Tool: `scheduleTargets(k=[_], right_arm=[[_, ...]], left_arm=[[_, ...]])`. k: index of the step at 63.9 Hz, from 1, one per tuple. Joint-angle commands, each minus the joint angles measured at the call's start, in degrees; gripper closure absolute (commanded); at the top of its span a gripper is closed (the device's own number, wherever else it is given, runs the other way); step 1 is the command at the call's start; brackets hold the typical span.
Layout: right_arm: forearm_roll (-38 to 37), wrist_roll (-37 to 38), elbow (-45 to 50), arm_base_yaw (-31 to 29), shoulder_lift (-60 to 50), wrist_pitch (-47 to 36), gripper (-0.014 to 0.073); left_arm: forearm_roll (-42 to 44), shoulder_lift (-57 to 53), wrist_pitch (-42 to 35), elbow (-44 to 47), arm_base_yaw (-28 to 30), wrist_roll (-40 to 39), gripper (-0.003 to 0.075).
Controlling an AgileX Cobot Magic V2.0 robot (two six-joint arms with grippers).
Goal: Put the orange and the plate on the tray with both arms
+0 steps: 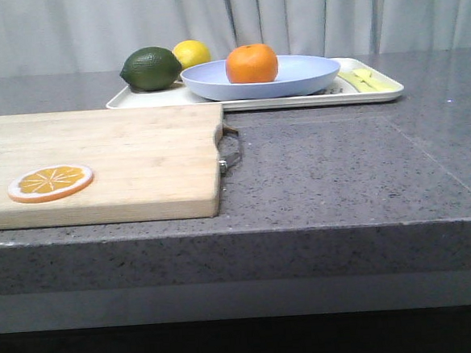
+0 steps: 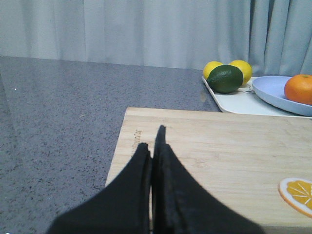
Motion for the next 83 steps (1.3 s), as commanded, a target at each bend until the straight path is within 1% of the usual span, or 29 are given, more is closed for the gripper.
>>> scheduleTargets(k=[1, 6, 16, 19, 24, 75, 79, 83], right_arm=[[0.7, -0.07, -1.64, 0.01, 0.18, -3.71, 0.0661], [0.7, -0.07, -1.64, 0.01, 0.18, -3.71, 0.0661], [0.7, -0.07, -1.64, 0.01, 0.18, -3.65, 0.0661], [0.7, -0.07, -1.64, 0.01, 0.18, -3.65, 0.0661], [0.7, -0.07, -1.64, 0.01, 0.18, -3.65, 0.0661], [0.64, -0.07, -1.64, 0.01, 0.18, -3.65, 0.0661], [-0.33, -0.61, -1.31, 0.01, -0.82, -4.84, 0.0661], [-1.3, -1.37, 0.57, -0.39, -3.42, -8.43, 0.0661]], left_arm=[[-1.33, -1.08, -7.7, 0.72, 1.05, -0.02, 0.0738], [-1.33, -2.36, -9.22, 2.35, 1.18, -0.02, 0.0738], [-1.33, -2.36, -15.3, 5.69, 1.18, -0.12, 0.0738], [-1.33, -2.36, -13.64, 5.51, 1.18, -0.12, 0.0738], [-1.33, -2.36, -13.49, 5.62, 1.18, -0.12, 0.0738], [-1.33, -2.25, -13.49, 5.62, 1.18, -0.12, 0.0738], [-1.33, -2.25, -13.49, 5.62, 1.18, -0.12, 0.0738], [-1.33, -2.25, -13.49, 5.62, 1.18, -0.12, 0.0738]])
